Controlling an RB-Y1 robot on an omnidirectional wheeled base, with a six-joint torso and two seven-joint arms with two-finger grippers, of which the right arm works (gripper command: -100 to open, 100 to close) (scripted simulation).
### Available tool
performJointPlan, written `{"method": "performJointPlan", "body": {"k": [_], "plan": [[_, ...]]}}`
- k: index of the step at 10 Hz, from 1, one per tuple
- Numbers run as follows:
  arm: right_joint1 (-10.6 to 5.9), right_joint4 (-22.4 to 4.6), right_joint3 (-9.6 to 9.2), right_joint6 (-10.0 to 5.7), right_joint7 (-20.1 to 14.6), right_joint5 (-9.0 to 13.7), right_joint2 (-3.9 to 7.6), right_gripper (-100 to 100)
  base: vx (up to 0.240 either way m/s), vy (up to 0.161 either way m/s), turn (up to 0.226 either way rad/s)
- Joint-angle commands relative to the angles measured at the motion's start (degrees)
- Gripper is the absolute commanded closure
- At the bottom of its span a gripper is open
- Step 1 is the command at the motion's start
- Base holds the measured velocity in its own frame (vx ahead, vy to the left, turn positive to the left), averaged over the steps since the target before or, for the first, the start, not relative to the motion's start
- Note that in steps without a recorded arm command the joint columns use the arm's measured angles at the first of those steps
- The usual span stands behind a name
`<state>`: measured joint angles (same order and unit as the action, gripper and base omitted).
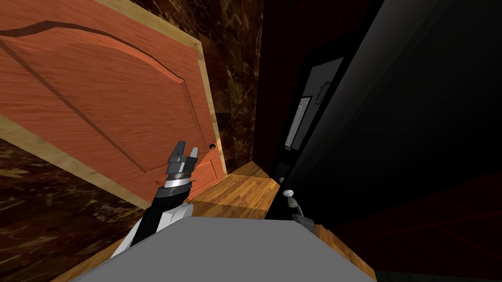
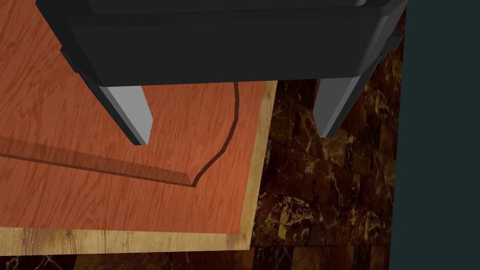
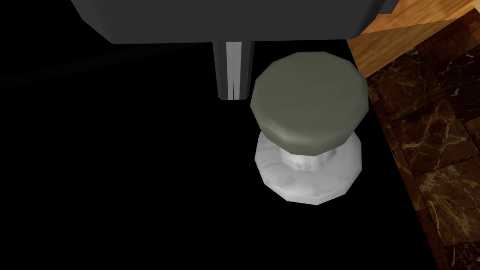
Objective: Pull the door open
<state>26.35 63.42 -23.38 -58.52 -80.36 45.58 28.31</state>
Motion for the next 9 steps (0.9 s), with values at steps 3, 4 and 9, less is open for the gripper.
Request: {"method": "performJointPlan", "body": {"k": [3, 4, 9], "plan": [[-0.84, -0.5, -2.32, -1.71, -0.9, -1.5, -0.71, -100, -0.071, -0.023, 0.037], [-0.84, -0.5, -2.32, -1.71, -0.9, -1.5, -0.71, -100, -0.037, -0.008, 0.023], [-0.94, -0.6, -2.69, -2.16, -1.1, -1.8, -0.7, -100, -0.024, -0.003, 0.008]]}}
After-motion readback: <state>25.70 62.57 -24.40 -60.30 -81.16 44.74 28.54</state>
